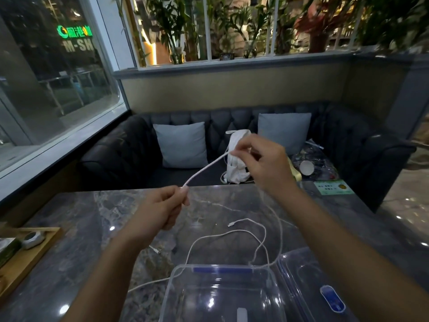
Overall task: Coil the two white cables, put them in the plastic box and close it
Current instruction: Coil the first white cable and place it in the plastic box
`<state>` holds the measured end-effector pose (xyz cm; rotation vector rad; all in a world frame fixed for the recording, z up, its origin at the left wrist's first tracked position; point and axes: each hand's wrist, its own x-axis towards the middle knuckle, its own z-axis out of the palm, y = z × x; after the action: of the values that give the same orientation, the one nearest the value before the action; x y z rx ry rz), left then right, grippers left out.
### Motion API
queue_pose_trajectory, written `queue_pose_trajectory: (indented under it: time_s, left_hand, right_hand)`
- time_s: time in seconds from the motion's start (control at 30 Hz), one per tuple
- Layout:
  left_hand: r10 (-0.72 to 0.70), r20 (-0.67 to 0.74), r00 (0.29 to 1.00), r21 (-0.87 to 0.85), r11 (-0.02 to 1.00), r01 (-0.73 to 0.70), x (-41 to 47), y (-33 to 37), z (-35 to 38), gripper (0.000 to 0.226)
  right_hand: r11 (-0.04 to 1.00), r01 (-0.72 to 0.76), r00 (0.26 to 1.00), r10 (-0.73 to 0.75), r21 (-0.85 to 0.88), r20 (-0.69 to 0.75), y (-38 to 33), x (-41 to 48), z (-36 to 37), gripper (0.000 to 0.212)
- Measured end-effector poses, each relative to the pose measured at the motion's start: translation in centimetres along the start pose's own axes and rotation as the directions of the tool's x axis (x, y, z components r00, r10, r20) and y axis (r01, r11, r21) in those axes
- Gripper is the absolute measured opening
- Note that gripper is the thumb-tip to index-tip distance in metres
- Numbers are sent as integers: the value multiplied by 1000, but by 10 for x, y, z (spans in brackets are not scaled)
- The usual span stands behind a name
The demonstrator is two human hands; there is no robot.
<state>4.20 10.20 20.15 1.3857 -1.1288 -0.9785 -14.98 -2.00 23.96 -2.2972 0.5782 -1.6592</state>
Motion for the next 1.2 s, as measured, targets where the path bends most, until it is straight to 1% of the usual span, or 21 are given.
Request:
queue_pose_trajectory:
  time_s: [0.07, 0.13, 0.2, 0.27, 0.33, 0.37, 0.5, 0.53, 0.6, 0.63, 0.7, 0.73, 0.77, 0.8, 0.83, 0.87, 0.9, 0.97, 1.0, 1.07, 1.2]
  left_hand:
    - [2, 102, 995, -140, 990, 12, -4, 2, -2, 35]
    - [31, 170, 985, -293, 956, 21, -8, 8, -7, 36]
    - [53, 196, 979, -451, 891, 42, -10, 16, -15, 33]
    - [77, 279, 957, -614, 780, 117, -11, 20, -23, 28]
    - [147, 430, 891, -764, 584, 272, -10, 18, -28, 27]
    - [165, 456, 875, -797, 512, 319, -9, 17, -30, 29]
    - [178, 364, 914, -870, 415, 266, -13, 14, -31, 26]
    - [165, 306, 938, -884, 415, 216, -15, 15, -31, 24]
    - [135, 182, 974, -875, 473, 98, -17, 15, -34, 20]
    - [133, 152, 979, -868, 491, 68, -19, 14, -36, 20]
    - [152, 149, 977, -890, 452, 65, -19, 11, -40, 17]
    - [167, 169, 971, -908, 409, 88, -19, 9, -41, 16]
    - [178, 185, 967, -922, 371, 109, -19, 8, -42, 15]
    - [177, 183, 967, -929, 353, 111, -19, 7, -43, 15]
    - [166, 157, 974, -927, 366, 87, -19, 7, -42, 14]
    - [149, 113, 982, -913, 405, 44, -18, 7, -42, 14]
    - [135, 70, 988, -892, 452, 1, -17, 8, -41, 13]
    - [131, 13, 991, -871, 489, -53, -15, 9, -39, 14]
    - [130, -5, 992, -872, 484, -67, -13, 10, -38, 18]
    - [113, -31, 993, -873, 480, -82, -10, 11, -38, 27]
    - [78, -54, 995, -860, 502, -86, -6, 13, -37, 30]
  right_hand:
    - [999, -20, 999, 19, -30, -29, 5, 8, -5, 17]
    - [997, -77, 997, 77, -19, 11, 14, 10, -8, 16]
    - [966, -231, 970, 221, 114, 96, 21, 5, -9, 17]
    - [910, -353, 930, 317, 216, 184, 28, -5, -9, 30]
    - [889, -403, 902, 346, 218, 259, 32, -16, -6, 36]
    - [881, -420, 891, 353, 219, 286, 34, -22, -4, 35]
    - [827, -486, 864, 408, 281, 294, 39, -38, 5, 27]
    - [809, -502, 860, 430, 306, 274, 40, -41, 6, 24]
    - [768, -526, 849, 499, 366, 174, 42, -44, 4, 21]
    - [749, -533, 837, 534, 394, 116, 43, -45, 2, 22]
    - [753, -533, 831, 552, 386, 70, 44, -43, -1, 23]
    - [786, -518, 848, 525, 336, 78, 43, -43, -2, 23]
    - [847, -472, 881, 465, 246, 88, 42, -44, -3, 20]
    - [923, -370, 928, 361, 109, 91, 41, -46, -4, 16]
    - [974, -215, 971, 220, -66, 90, 41, -48, -4, 13]
    - [969, -45, 992, 73, -244, 106, 40, -51, -4, 12]
    - [917, 88, 989, -34, -389, 145, 39, -54, -5, 13]
    - [808, 234, 960, -103, -540, 261, 37, -58, -3, 21]
    - [783, 278, 942, -111, -556, 316, 35, -59, -1, 23]
    - [773, 354, 902, -133, -526, 410, 30, -61, 3, 28]
    - [776, 490, 791, -205, -397, 576, 19, -65, 11, 29]
